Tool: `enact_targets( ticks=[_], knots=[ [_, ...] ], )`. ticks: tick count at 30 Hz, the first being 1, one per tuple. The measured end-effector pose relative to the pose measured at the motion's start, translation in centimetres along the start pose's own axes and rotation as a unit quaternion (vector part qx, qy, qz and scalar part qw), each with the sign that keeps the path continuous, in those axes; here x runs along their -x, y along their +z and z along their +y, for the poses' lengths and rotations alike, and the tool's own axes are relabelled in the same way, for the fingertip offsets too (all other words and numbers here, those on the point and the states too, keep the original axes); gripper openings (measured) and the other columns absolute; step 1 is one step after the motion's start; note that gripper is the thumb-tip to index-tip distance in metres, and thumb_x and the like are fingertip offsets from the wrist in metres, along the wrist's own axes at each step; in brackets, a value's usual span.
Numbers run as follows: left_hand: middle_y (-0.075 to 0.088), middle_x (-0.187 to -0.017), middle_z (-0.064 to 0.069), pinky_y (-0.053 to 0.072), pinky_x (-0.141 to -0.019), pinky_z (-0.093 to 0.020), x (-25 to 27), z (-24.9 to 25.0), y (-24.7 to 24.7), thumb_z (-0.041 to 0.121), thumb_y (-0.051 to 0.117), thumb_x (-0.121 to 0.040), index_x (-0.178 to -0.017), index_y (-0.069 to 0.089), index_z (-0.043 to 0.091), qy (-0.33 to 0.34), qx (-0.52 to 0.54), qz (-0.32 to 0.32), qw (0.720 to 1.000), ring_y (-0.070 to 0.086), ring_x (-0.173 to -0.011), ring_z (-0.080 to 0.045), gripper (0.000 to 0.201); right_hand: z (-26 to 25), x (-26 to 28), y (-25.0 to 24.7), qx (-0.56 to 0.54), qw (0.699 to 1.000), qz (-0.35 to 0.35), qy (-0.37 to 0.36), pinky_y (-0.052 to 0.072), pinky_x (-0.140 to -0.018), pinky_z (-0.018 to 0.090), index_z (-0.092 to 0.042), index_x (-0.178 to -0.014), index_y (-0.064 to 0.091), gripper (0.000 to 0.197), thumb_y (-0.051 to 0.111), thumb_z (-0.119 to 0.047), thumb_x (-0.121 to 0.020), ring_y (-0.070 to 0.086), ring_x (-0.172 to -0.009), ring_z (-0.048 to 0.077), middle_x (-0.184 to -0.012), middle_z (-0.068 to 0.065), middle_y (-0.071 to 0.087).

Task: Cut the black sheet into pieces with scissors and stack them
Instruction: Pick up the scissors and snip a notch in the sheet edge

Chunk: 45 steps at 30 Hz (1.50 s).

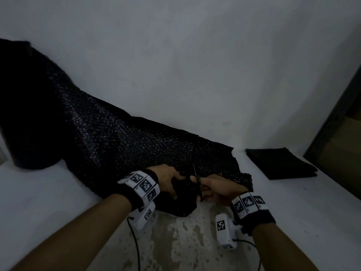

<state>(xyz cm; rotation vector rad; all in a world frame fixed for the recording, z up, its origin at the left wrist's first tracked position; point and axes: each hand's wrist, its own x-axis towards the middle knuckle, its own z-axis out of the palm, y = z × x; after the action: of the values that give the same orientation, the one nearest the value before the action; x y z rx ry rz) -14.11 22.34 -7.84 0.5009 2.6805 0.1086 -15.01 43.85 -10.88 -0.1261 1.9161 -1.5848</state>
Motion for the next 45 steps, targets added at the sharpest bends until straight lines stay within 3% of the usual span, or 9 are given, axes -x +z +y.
enact_targets(
  ticks=[4, 7, 12, 24, 28, 34, 39, 42, 45],
  knots=[
    [0.062, -0.133, 0.000, 0.045, -0.093, -0.024, -0.6, -0.6, -0.2, 0.046, 0.078, -0.080, -0.143, 0.053, 0.028, -0.013, 0.027, 0.067, 0.997, 0.057, -0.116, -0.020, 0.071, 0.3, -0.1, 0.0, -0.004, 1.000, 0.003, -0.003, 0.047, -0.066, 0.029, -0.003, -0.100, 0.070, 0.055, 0.079, -0.050, -0.072, 0.065, -0.066, 0.019, -0.083, 0.011, 0.070],
    [0.053, -0.144, -0.005, 0.041, -0.106, -0.028, -1.4, -0.3, -0.8, 0.047, 0.079, -0.079, -0.148, 0.046, 0.021, -0.036, 0.037, 0.131, 0.990, 0.050, -0.129, -0.024, 0.080, 0.5, -0.1, -0.2, -0.001, 1.000, -0.004, -0.003, 0.047, -0.073, 0.033, -0.004, -0.098, 0.072, 0.054, 0.080, -0.051, -0.072, 0.065, -0.069, 0.020, -0.085, 0.012, 0.071],
    [0.031, -0.159, -0.003, 0.030, -0.116, -0.035, -2.7, -0.1, -0.8, 0.062, 0.075, -0.076, -0.157, 0.023, 0.030, -0.037, 0.020, 0.029, 0.999, 0.034, -0.143, -0.027, 0.102, 0.4, 0.1, 0.0, -0.019, 1.000, 0.000, -0.009, 0.051, -0.067, 0.030, -0.002, -0.091, 0.071, 0.048, 0.079, -0.046, -0.073, 0.064, -0.066, 0.020, -0.080, 0.009, 0.070],
    [0.030, -0.160, -0.003, 0.027, -0.117, -0.034, -2.6, -0.5, -0.1, 0.062, 0.073, -0.077, -0.158, 0.022, 0.030, -0.052, 0.045, 0.028, 0.997, 0.028, -0.145, -0.028, 0.101, 0.4, -0.7, -0.2, -0.021, 0.999, 0.001, -0.032, 0.051, -0.061, 0.025, -0.006, -0.080, 0.069, 0.029, 0.073, -0.034, -0.089, 0.064, -0.064, 0.017, -0.076, 0.011, 0.065],
    [0.032, -0.159, -0.004, 0.030, -0.117, -0.035, -2.7, -0.5, 0.2, 0.065, 0.073, -0.075, -0.157, 0.024, 0.032, -0.058, 0.046, 0.028, 0.997, 0.033, -0.142, -0.027, 0.101, 0.6, -0.7, -0.3, -0.015, 0.999, -0.006, -0.033, 0.050, -0.078, 0.032, -0.008, -0.079, 0.071, 0.031, 0.073, -0.038, -0.085, 0.063, -0.067, 0.017, -0.074, 0.012, 0.064],
    [0.035, -0.158, -0.004, 0.034, -0.115, -0.035, -2.3, -0.3, -0.1, 0.063, 0.073, -0.078, -0.157, 0.026, 0.029, -0.054, 0.046, 0.024, 0.997, 0.035, -0.141, -0.027, 0.098, 0.9, -0.7, -0.4, -0.022, 0.999, -0.003, -0.030, 0.050, -0.077, 0.028, 0.001, -0.098, 0.070, 0.038, 0.071, -0.035, -0.085, 0.062, -0.066, 0.014, -0.072, 0.009, 0.064],
    [0.034, -0.159, -0.005, 0.034, -0.115, -0.036, -2.1, -0.4, -0.2, 0.066, 0.069, -0.079, -0.157, 0.024, 0.028, -0.049, 0.021, 0.023, 0.998, 0.037, -0.141, -0.028, 0.098, 0.9, 0.6, -0.9, -0.019, 0.999, -0.038, -0.003, 0.045, -0.091, 0.038, -0.001, -0.096, 0.070, 0.049, 0.078, -0.045, -0.076, 0.064, -0.078, 0.020, -0.083, 0.014, 0.069],
    [0.032, -0.159, -0.005, 0.031, -0.117, -0.037, -2.1, -0.3, -0.2, 0.064, 0.069, -0.081, -0.157, 0.025, 0.027, -0.051, 0.022, 0.018, 0.998, 0.031, -0.143, -0.029, 0.095, 0.8, 2.0, -1.4, -0.027, 0.997, -0.073, 0.019, 0.043, -0.087, 0.036, -0.003, -0.103, 0.072, 0.048, 0.073, -0.047, -0.084, 0.064, -0.083, 0.020, -0.092, 0.014, 0.069],
    [0.032, -0.160, -0.004, 0.029, -0.118, -0.036, -2.0, -0.3, -0.2, 0.063, 0.069, -0.081, -0.156, 0.028, 0.028, -0.053, 0.030, 0.023, 0.998, 0.031, -0.144, -0.028, 0.092, 0.1, 3.7, -2.1, -0.029, 0.993, -0.103, 0.044, 0.050, -0.076, 0.027, 0.001, -0.115, 0.066, 0.055, 0.057, -0.049, -0.093, 0.065, -0.080, 0.015, -0.090, 0.011, 0.069]
  ],
)
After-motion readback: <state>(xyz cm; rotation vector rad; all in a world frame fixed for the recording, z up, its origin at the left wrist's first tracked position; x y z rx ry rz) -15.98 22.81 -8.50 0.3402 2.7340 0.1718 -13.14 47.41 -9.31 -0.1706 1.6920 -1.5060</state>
